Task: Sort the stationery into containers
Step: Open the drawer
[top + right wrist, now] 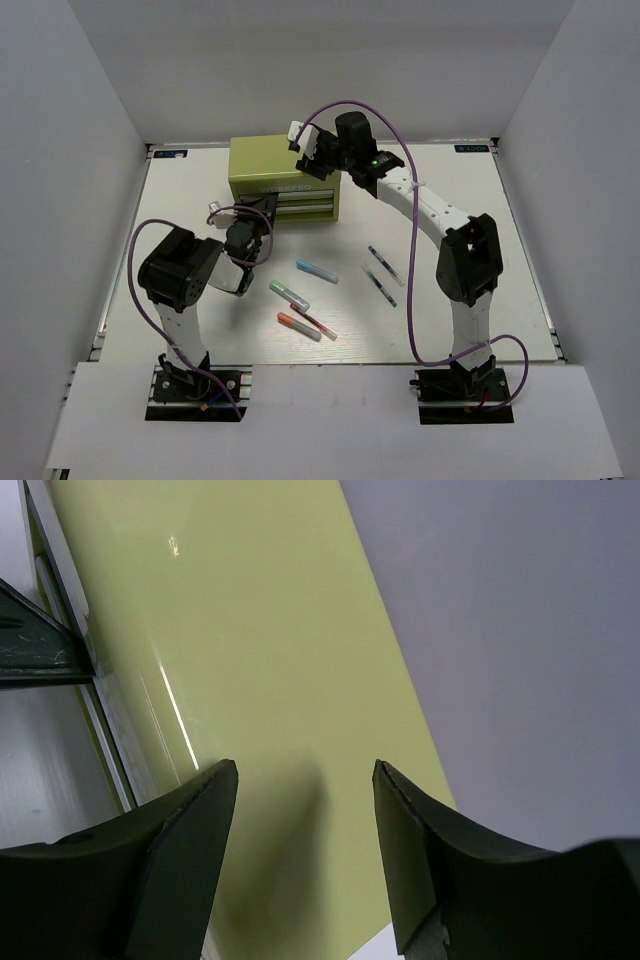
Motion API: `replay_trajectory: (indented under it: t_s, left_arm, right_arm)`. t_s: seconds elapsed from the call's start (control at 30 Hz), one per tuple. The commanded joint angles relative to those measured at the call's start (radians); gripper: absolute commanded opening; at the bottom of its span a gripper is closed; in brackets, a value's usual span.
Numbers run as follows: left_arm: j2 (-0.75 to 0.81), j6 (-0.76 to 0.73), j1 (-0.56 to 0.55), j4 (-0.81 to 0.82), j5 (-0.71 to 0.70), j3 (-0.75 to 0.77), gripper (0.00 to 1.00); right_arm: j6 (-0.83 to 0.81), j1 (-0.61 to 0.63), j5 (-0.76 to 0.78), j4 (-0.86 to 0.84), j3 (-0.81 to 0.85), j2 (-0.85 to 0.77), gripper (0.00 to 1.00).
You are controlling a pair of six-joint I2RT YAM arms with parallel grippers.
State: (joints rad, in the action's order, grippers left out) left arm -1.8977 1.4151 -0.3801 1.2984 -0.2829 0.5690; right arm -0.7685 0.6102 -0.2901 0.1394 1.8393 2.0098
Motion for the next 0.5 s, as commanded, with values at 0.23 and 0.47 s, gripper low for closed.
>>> replay_trajectory:
  t_s: [0.23,0.47]
  left_arm:
    - [-0.093,0.067,0.003,0.162,-0.177,0.043,0.45]
    - [-0.192,0.100,-0.016,0.301,-0.177,0.086,0.40]
  right_arm:
    - [-0.023,-0.001,0.003,0.089,0.001,-0.016,0.62]
    - [-0.035,-0.003,-0.011,0.112,-0.003,-0.019,0.62]
